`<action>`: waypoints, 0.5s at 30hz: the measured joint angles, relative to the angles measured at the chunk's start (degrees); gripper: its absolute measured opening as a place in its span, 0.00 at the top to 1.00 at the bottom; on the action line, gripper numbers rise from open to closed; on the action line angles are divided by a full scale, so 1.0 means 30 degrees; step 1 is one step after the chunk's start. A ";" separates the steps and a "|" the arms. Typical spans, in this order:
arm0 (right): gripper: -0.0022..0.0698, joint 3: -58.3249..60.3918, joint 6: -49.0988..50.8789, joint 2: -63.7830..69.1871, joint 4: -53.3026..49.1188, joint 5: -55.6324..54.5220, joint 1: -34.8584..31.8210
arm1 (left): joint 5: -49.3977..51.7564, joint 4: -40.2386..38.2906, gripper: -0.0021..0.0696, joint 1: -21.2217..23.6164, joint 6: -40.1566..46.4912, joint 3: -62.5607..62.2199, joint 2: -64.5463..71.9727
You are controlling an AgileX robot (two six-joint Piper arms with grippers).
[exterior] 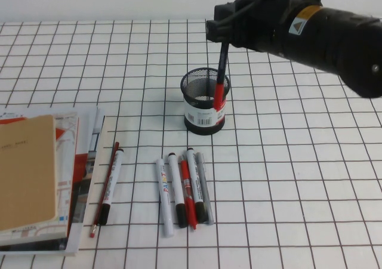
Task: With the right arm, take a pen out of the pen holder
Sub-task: 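Take a marker out of the pen holder and lay it on the table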
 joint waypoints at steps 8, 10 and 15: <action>0.91 -0.3590 0.0452 0.0696 0.0956 1.1430 0.1054 | 0.0000 0.0000 0.98 0.0000 0.0000 0.0000 0.0000; 0.91 -0.4007 0.0621 0.1421 0.1332 1.2850 0.1373 | 0.0000 0.0000 0.98 0.0000 0.0000 0.0000 0.0000; 0.91 -0.4651 0.0747 0.3641 0.2624 1.3588 0.2269 | 0.0000 0.0000 0.98 0.0000 0.0000 0.0000 0.0000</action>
